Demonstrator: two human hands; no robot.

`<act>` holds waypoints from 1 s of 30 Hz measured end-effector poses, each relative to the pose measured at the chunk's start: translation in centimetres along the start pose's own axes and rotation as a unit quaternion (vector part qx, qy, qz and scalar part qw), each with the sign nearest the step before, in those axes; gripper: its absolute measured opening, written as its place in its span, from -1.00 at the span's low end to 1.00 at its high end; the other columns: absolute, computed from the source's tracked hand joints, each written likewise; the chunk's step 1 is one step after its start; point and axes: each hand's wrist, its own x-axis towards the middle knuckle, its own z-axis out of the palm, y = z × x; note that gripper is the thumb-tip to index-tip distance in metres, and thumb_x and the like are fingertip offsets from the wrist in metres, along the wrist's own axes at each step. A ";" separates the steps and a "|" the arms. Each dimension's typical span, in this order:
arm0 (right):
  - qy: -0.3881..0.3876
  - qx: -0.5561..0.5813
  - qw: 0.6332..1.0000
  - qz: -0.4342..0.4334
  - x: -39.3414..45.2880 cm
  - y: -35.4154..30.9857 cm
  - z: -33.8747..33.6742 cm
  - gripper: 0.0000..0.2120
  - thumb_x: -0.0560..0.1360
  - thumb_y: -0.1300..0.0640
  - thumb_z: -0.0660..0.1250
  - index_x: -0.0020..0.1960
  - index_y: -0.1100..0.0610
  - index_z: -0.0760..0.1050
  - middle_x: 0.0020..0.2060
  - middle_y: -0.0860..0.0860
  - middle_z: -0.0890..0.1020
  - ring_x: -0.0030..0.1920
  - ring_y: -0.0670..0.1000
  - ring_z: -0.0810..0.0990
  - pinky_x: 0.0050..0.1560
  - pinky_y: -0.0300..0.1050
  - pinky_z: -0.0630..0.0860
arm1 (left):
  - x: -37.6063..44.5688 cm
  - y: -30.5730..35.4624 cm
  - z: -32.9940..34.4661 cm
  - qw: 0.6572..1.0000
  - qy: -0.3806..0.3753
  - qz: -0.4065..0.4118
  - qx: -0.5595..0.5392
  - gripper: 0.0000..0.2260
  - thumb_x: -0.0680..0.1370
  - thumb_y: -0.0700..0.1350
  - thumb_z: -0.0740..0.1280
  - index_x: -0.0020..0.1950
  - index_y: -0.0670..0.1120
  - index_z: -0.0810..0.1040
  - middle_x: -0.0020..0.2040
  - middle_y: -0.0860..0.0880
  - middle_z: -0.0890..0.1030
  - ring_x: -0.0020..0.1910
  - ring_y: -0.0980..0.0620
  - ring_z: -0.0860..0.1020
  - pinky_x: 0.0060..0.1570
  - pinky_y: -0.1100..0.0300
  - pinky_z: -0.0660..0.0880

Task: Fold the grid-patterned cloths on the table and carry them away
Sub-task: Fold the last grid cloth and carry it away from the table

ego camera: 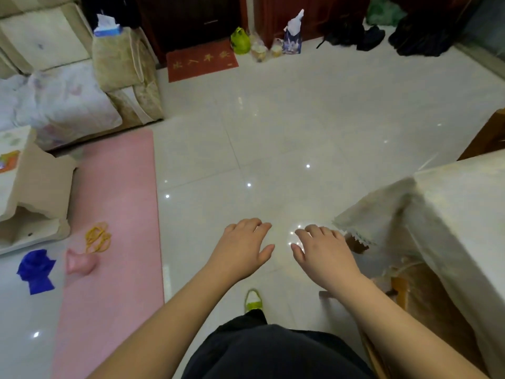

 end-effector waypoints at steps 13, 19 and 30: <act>0.027 0.019 0.996 0.077 15.3 0.4 -7.3 -0.56 0.60 -0.12 0.03 0.31 0.08 0.47 0.19 0.06 0.56 0.14 0.15 0.54 0.16 0.04 0.38 | 17.0 -7.1 -8.4 0.995 0.031 0.084 0.045 -0.50 0.60 0.20 0.10 0.50 0.03 0.25 0.44 0.02 0.35 0.42 0.00 0.30 0.33 0.04 0.24; 0.038 0.041 0.992 0.112 21.1 5.9 -8.7 -0.49 0.59 -0.15 -0.07 0.38 0.04 0.39 0.26 0.04 0.52 0.20 0.13 0.51 0.19 0.03 0.36 | 25.5 -5.1 -9.6 0.991 0.020 0.123 0.050 -0.51 0.61 0.19 0.08 0.51 0.04 0.22 0.44 0.04 0.33 0.42 0.02 0.29 0.34 0.06 0.23; 0.023 0.047 0.985 0.164 31.3 20.4 -13.5 -0.54 0.62 -0.14 -0.01 0.46 0.00 0.26 0.35 0.00 0.43 0.29 0.08 0.43 0.25 -0.01 0.30 | 43.8 1.5 -14.6 0.982 0.015 0.180 0.057 -0.51 0.61 0.19 0.09 0.51 0.04 0.22 0.44 0.03 0.34 0.42 0.01 0.29 0.32 0.06 0.25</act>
